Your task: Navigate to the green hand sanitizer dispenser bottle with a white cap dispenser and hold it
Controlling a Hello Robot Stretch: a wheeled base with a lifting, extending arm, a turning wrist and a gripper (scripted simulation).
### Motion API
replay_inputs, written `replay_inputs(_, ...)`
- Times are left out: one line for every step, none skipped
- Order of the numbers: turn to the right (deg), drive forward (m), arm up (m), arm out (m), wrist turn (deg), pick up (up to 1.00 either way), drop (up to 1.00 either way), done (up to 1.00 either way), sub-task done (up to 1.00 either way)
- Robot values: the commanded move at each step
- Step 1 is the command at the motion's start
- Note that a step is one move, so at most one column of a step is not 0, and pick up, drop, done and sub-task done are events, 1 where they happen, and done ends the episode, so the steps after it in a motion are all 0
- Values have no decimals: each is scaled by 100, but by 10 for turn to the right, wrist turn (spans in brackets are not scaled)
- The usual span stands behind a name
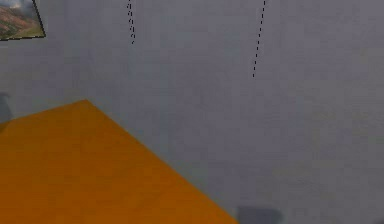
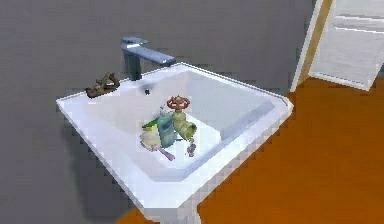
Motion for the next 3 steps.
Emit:
replay_inputs(0, 0, 50, 0, 0, 0, 0, 0, 0)
replay_inputs(0, 0, 38, 0, 0, 0, 0, 0, 0)
replay_inputs(0, 0, 0, 38, 0, 0, 0, 0, 0)
